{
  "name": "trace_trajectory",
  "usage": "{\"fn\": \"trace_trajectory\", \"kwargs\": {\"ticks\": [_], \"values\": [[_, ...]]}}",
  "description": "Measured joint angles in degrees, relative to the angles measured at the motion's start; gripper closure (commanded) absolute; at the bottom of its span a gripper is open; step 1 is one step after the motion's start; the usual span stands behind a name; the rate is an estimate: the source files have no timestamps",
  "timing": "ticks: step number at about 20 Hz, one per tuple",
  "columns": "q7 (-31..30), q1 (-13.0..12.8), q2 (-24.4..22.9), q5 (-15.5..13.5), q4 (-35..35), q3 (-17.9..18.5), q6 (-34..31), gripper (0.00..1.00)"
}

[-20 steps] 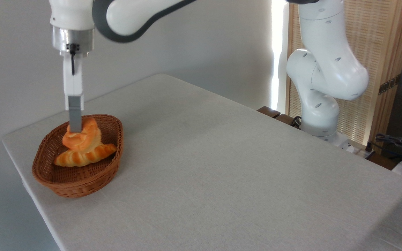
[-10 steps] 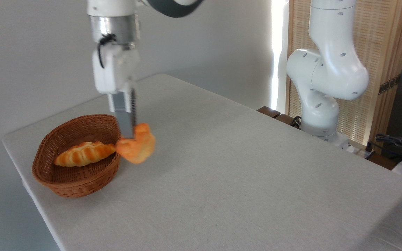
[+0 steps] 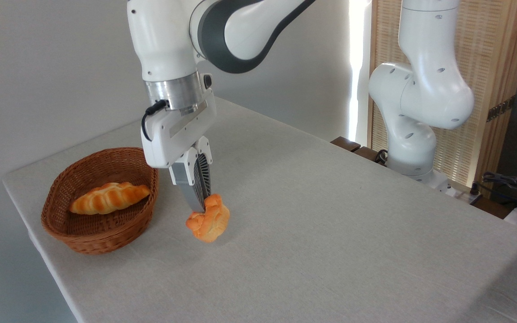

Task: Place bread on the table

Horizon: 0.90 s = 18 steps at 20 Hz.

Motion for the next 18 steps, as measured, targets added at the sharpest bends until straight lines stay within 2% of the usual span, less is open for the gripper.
{"fn": "trace_trajectory", "kwargs": {"ticks": [11, 14, 18], "values": [[0.0, 0.0, 0.8, -0.5, 1.2, 0.1, 0.0, 0.00], [-2.6, 0.7, 0.4, -4.5, 6.0, 0.8, -4.7, 0.00], [-9.7, 1.7, -0.1, -9.8, 15.3, 5.1, -16.4, 0.00]]}}
